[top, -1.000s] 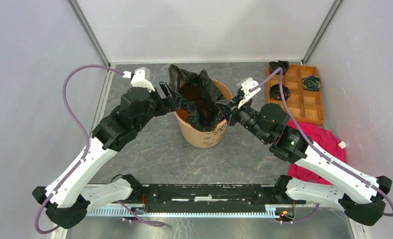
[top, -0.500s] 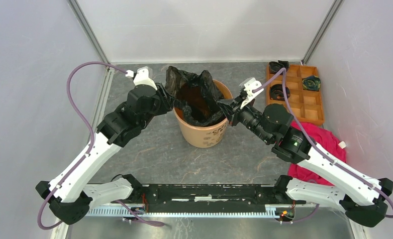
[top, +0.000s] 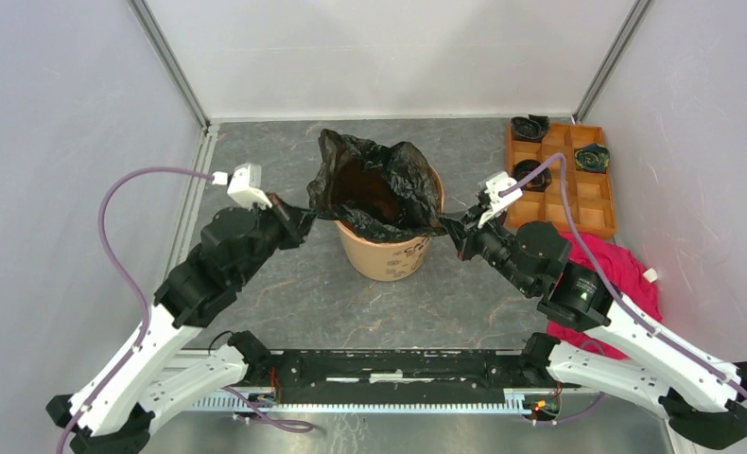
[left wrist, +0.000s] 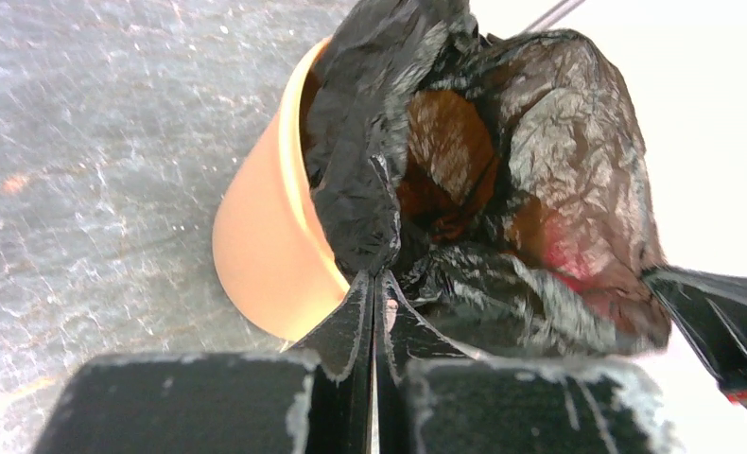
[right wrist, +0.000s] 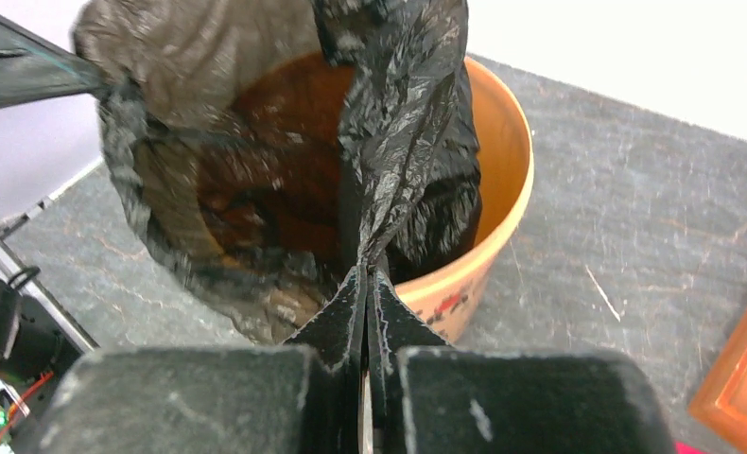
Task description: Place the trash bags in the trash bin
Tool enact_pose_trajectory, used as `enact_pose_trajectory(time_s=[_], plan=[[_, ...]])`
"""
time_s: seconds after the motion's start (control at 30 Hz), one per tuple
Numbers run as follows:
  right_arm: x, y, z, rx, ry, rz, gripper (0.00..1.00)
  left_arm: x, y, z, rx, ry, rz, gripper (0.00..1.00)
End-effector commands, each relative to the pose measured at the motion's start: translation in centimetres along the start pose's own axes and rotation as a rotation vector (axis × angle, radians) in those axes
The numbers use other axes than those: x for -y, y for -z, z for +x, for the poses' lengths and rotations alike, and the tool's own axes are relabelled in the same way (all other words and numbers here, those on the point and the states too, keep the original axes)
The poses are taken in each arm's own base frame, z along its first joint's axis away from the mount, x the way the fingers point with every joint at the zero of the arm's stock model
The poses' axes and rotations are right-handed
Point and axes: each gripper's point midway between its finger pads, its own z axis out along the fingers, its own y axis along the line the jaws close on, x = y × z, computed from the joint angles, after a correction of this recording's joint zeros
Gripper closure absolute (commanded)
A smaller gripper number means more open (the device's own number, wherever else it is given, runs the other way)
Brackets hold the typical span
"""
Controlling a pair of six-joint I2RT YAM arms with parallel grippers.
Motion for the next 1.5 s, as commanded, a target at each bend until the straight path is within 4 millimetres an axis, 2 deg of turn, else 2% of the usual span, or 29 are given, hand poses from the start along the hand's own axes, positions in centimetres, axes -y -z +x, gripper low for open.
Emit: enact_pose_trajectory(time_s=[0.0, 0.17, 0.27, 0.4, 0.53, 0.67, 0.77, 0.87, 1.03, 1.1, 1.23, 1.33, 1.47], plan=[[0.1, 0.6, 3.0, -0.073, -0.029, -0.002, 0.99, 0.6, 0.6, 1.7, -0.017, 0.092, 0.094, 0.98], [1.3, 0.2, 5.4, -0.133, 0.003, 0.059, 0.99, -1.5, -0.2, 5.0, -0.085, 0.106, 0.041, 0.98], [3.1, 0.4, 6.5, -0.17, 0.007, 0.167, 0.99, -3.0, -1.0, 6.6, -0.114, 0.081, -0.015, 0.98], [4.1, 0.9, 7.0, -0.164, 0.0, 0.213, 0.99, -4.7, -0.7, 6.5, -0.099, 0.033, -0.086, 0.98], [4.3, 1.0, 7.3, -0.144, -0.003, 0.22, 1.0, -5.1, -0.6, 6.2, -0.082, 0.025, -0.096, 0.98], [4.5, 0.9, 8.4, -0.168, 0.017, 0.222, 1.0, -5.6, -0.7, 6.8, -0.098, 0.007, -0.111, 0.98], [4.5, 1.0, 9.1, -0.161, 0.023, 0.214, 0.99, -6.8, -0.1, 6.5, -0.076, -0.016, -0.154, 0.98], [4.7, 1.0, 9.4, -0.149, 0.033, 0.211, 0.98, -6.8, 0.1, 7.1, -0.085, -0.006, -0.133, 0.98], [5.1, -0.4, 11.3, -0.125, 0.131, 0.204, 0.97, -7.3, -1.8, 9.4, -0.13, 0.019, -0.143, 0.98], [5.5, -0.9, 11.3, -0.108, 0.151, 0.218, 0.96, -7.1, -2.8, 9.7, -0.122, 0.019, -0.136, 0.98], [6.1, -1.7, 10.4, -0.079, 0.122, 0.191, 0.87, -7.7, -3.2, 8.5, -0.102, -0.012, -0.214, 0.98], [5.2, -1.5, 9.7, -0.104, 0.114, 0.108, 0.7, -7.4, -2.5, 8.0, -0.126, -0.051, -0.214, 0.75], [4.0, 0.2, 8.2, -0.157, 0.139, 0.03, 0.47, -7.0, -0.2, 6.5, -0.136, -0.078, -0.204, 0.39]])
